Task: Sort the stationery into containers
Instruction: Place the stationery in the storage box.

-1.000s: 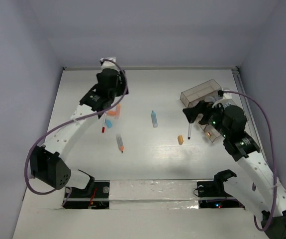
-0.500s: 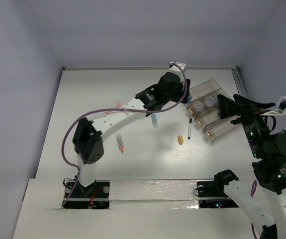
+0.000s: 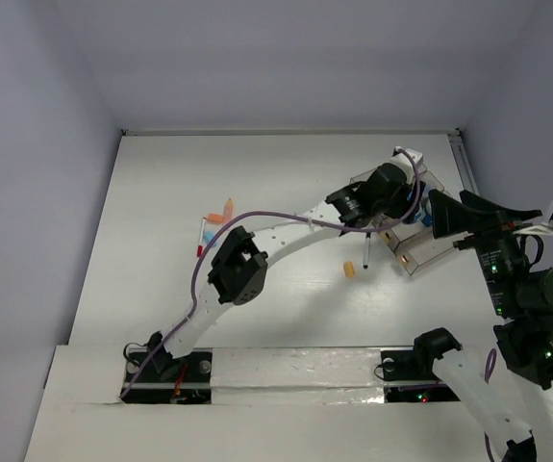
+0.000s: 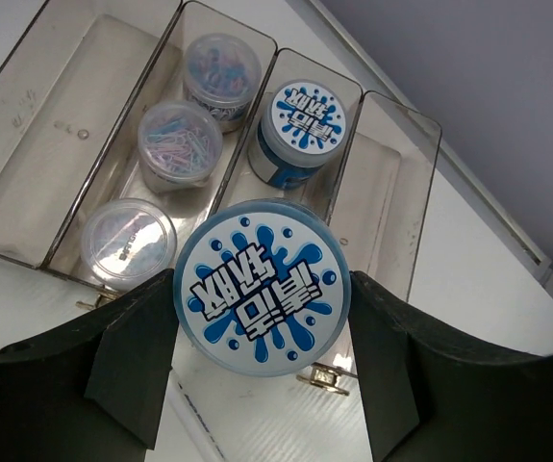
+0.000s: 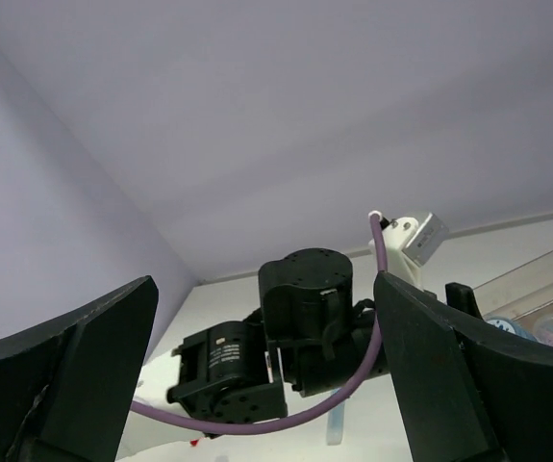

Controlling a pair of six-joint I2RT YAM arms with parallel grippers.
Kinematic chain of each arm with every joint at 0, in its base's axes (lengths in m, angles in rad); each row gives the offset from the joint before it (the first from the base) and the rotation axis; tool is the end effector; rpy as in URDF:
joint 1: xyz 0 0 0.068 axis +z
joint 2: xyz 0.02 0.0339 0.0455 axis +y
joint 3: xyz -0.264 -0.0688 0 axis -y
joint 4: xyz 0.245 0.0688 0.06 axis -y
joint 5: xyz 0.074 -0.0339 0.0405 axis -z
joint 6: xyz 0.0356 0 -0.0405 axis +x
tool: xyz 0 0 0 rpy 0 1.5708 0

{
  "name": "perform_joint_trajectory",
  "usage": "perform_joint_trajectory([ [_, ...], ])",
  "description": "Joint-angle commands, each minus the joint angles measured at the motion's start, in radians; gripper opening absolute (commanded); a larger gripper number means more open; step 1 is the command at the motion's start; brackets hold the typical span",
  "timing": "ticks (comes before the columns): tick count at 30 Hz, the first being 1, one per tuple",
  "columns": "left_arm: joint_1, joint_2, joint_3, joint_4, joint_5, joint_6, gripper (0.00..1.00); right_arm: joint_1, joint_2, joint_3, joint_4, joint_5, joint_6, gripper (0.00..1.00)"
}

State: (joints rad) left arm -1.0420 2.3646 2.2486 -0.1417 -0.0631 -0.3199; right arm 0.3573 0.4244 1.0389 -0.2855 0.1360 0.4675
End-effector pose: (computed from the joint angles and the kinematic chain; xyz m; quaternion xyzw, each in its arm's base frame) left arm 0.2867 -0.4862 0.3019 0.2617 0.7475 -0.3647 0.4897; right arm 0.0470 0.0124 0.4478 0.0871 0.5765 0.2890 0.7593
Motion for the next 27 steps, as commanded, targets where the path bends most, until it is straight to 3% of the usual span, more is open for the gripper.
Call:
perform_joint_trajectory([
  [1, 0.003, -0.018, 0.078, 0.12, 0.002, 0.019, 0.35, 0.009, -0.01, 0.01, -0.009, 0.014, -0.012, 1.0],
  [9, -0.006, 0.085, 0.146, 0.083, -0.015, 0.062, 0.35, 0.009, -0.019, -0.03, 0.002, 0.022, -0.013, 1.0],
  [27, -0.024, 0.102, 0.12, 0.051, 0.003, 0.079, 0.35, 0.009, -0.003, -0.054, 0.028, 0.024, -0.01, 1.0],
])
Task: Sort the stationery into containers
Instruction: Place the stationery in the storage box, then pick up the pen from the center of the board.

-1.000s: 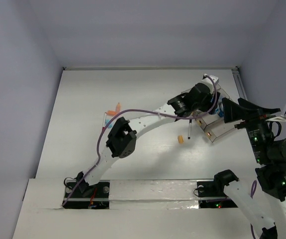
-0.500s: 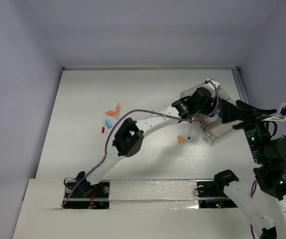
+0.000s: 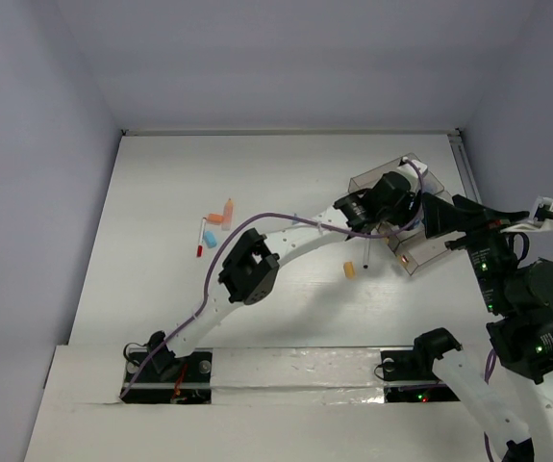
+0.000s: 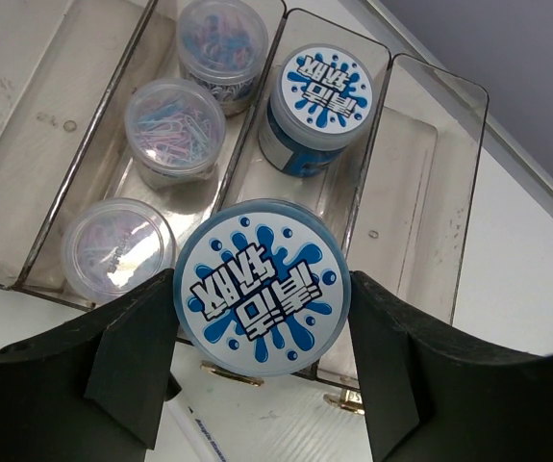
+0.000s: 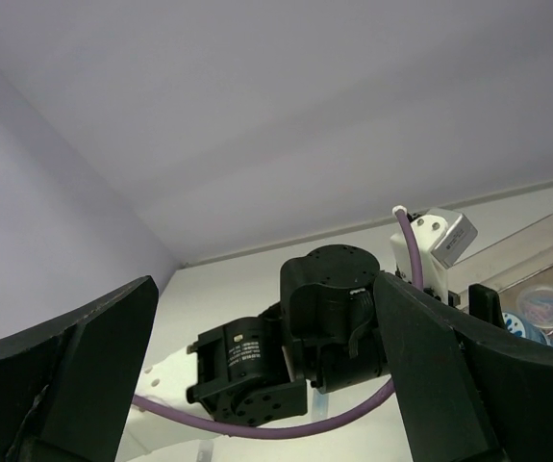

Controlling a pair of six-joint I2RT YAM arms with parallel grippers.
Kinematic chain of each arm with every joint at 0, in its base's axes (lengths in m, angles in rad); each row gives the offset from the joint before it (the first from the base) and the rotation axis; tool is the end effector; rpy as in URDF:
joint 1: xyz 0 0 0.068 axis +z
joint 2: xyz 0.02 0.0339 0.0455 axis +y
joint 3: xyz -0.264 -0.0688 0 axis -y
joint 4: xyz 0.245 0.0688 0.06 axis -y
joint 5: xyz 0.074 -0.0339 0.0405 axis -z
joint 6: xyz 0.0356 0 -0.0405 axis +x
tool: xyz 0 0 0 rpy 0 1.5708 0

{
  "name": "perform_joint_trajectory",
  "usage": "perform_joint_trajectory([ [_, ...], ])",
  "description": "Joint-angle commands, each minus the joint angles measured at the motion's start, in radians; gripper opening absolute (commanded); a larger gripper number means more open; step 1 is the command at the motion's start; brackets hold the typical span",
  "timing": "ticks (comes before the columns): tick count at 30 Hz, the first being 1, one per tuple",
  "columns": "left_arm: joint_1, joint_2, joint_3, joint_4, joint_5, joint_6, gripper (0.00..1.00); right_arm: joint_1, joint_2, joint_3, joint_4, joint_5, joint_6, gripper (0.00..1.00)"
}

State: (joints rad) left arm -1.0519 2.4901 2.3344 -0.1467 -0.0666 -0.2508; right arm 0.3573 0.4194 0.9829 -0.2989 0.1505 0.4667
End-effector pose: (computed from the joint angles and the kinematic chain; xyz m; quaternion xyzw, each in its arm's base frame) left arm 0.2926 -0.5075 0.2622 0.2958 0.7491 -0.3377 0.4872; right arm 0.0575 0.0158 0.4312 0.0927 0.6018 0.2753 0.7440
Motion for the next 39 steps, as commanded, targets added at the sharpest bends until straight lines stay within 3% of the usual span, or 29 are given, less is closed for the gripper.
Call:
perform_joint_trajectory([
  [1, -0.014, -0.025, 0.034, 0.05, 0.007, 0.018, 0.35, 0.009, 0.007, 0.002, 0.04, 0.009, -0.01, 1.0],
  [13, -0.014, -0.013, 0.031, 0.024, -0.002, 0.035, 0.37, 0.009, 0.01, -0.012, 0.046, 0.011, 0.001, 1.0],
  [23, -0.014, -0.04, 0.042, 0.027, 0.002, 0.056, 0.83, 0.009, 0.016, -0.016, 0.05, 0.009, 0.006, 1.0],
  [28, -0.014, -0.068, 0.046, 0.03, 0.007, 0.062, 0.96, 0.009, 0.021, -0.01, 0.052, 0.004, 0.01, 1.0],
  [33, -0.003, -0.19, -0.007, 0.05, -0.019, 0.065, 0.99, 0.009, 0.025, 0.003, 0.046, 0.011, -0.008, 1.0],
  [37, 0.067, -0.365, -0.151, 0.119, -0.039, 0.033, 0.99, 0.009, 0.039, 0.017, 0.034, 0.003, -0.028, 1.0],
  [39, 0.122, -0.505, -0.292, 0.169, -0.055, 0.003, 0.99, 0.009, 0.048, 0.016, 0.035, -0.011, -0.052, 1.0],
])
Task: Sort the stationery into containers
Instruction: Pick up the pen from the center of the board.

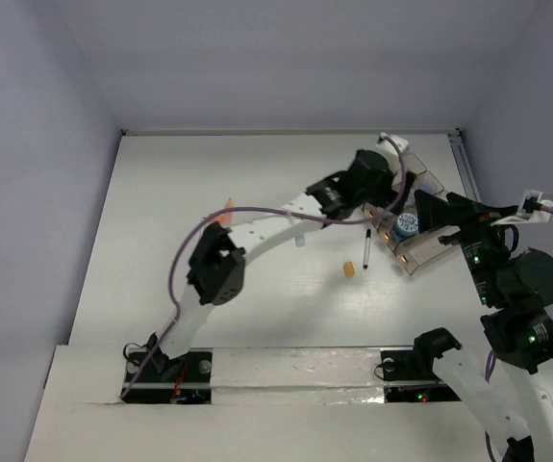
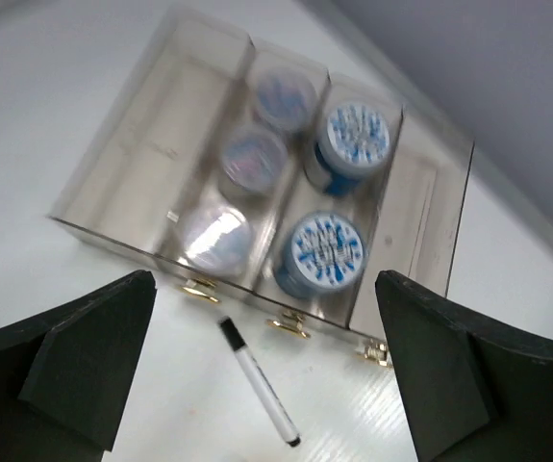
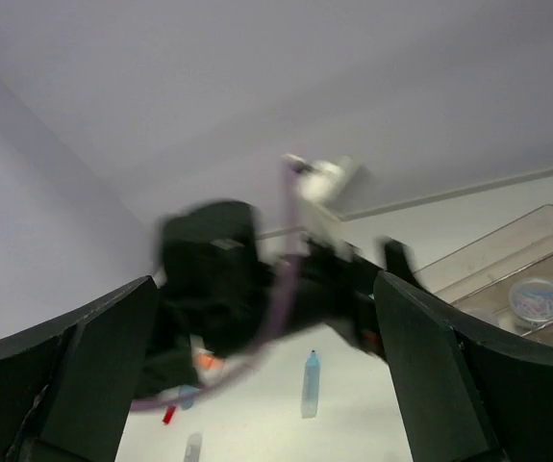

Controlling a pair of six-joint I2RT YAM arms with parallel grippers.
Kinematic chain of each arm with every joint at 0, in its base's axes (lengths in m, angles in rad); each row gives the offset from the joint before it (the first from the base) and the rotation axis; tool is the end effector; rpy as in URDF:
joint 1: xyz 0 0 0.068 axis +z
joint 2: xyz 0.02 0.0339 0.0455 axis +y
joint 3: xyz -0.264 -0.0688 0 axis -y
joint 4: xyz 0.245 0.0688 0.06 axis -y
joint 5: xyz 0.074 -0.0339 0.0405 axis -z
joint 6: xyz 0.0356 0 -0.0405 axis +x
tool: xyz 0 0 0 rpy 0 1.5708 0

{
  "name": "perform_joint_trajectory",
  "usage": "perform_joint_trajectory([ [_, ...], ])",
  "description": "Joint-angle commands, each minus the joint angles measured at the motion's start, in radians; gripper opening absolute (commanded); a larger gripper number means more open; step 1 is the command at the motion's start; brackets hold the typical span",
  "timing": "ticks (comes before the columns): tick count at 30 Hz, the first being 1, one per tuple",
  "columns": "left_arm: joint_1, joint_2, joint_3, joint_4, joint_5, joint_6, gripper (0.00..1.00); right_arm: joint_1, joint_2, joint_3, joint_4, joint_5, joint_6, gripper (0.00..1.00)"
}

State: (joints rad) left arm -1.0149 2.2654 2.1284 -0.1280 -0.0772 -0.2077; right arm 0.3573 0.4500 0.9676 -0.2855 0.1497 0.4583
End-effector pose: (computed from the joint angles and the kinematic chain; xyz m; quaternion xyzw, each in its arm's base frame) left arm 0.2902 -0.4620 0.3136 0.2902 0.7392 -0.3233 0.5147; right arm 0.0691 0.0201 0.4268 0.0898 0.6150 0.2676 0.7363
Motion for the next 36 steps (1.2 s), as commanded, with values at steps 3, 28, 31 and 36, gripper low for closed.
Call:
perform_joint_trajectory([
  [3, 0.177, -0.482, -0.31, 0.189, -0.049, -0.093, 0.99, 0.009, 0.024, 0.023, 0.025, -0.016, -0.055, 1.0],
  [28, 0.389, -1.497, -1.104, -0.127, -0.374, -0.053, 0.99, 0.275, 0.702, 0.028, 0.16, -0.363, -0.033, 0.74],
  [31, 0.389, -1.532, -1.163, -0.127, -0.377, -0.042, 0.99, 0.289, 0.766, 0.046, 0.085, -0.23, -0.044, 0.69],
  [36, 0.389, -1.583, -1.275, -0.114, -0.378, -0.029, 0.99, 0.289, 0.75, -0.033, -0.036, 0.109, -0.014, 0.56],
])
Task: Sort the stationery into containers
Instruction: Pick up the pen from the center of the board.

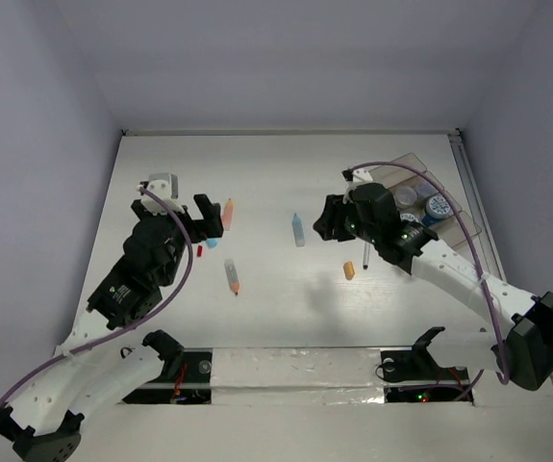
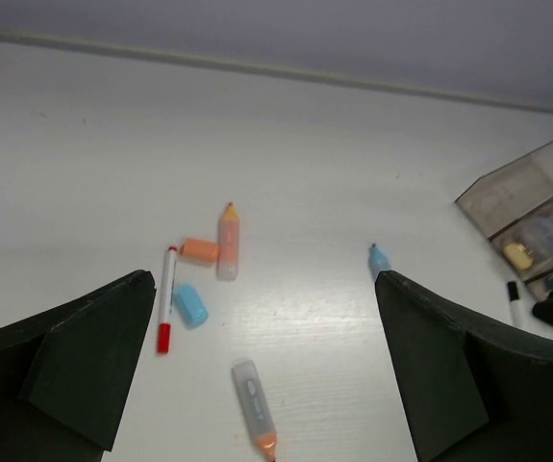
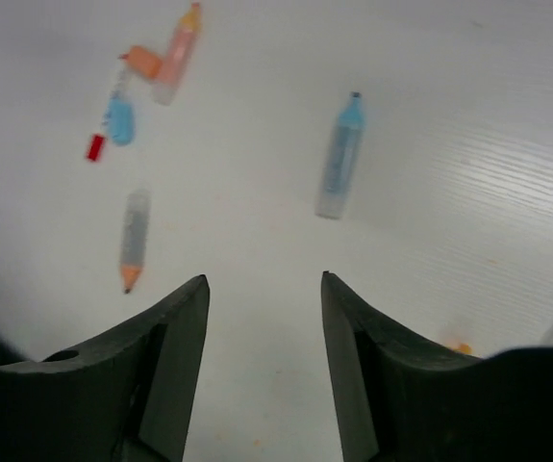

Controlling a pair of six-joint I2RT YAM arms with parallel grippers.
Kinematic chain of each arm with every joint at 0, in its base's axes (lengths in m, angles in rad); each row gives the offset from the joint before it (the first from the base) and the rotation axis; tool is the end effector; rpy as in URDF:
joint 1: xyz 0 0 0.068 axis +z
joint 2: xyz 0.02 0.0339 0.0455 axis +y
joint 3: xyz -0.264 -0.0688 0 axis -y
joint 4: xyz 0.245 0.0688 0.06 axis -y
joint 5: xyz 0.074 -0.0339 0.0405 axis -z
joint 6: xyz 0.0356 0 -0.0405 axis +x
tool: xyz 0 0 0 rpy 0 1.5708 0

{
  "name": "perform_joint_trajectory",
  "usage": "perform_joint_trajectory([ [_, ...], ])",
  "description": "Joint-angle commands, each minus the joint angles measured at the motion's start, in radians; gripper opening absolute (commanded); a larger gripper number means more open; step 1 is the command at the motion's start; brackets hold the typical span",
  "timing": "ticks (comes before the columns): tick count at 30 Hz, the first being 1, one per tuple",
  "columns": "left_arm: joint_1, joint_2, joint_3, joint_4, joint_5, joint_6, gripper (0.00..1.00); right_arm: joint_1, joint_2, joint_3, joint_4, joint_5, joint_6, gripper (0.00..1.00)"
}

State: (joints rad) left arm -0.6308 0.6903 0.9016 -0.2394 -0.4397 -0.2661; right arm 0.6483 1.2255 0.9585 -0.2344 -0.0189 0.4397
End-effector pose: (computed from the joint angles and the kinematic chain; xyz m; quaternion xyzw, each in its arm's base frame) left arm 0.1297 -0.0760 0.3887 -0.0226 0.7157 -0.1541 0.6808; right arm 0.2219 0.1689 0.3025 -0.0944 0.8552 0.2707 0.4318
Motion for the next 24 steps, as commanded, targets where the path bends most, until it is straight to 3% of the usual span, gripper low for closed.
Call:
perform_joint_trajectory([
  [1, 0.005, -0.014, -0.059, 0.003, -0.014, 0.037, 0.99, -0.003, -0.029, -0.033, -0.136, 0.328, 0.03, 0.52],
  [4, 0.005, -0.038, -0.089, 0.021, 0.018, 0.053, 0.99, -0.003, -0.011, -0.075, -0.195, 0.477, 0.088, 0.46],
  [15, 0.005, -0.054, -0.135, 0.083, 0.2, 0.07, 0.99, -0.147, 0.123, -0.144, -0.187, 0.488, 0.2, 0.43],
  [24, 0.005, -0.058, -0.139, 0.098, 0.251, 0.073, 0.99, -0.188, 0.241, -0.156, -0.138, 0.462, 0.229, 0.42],
])
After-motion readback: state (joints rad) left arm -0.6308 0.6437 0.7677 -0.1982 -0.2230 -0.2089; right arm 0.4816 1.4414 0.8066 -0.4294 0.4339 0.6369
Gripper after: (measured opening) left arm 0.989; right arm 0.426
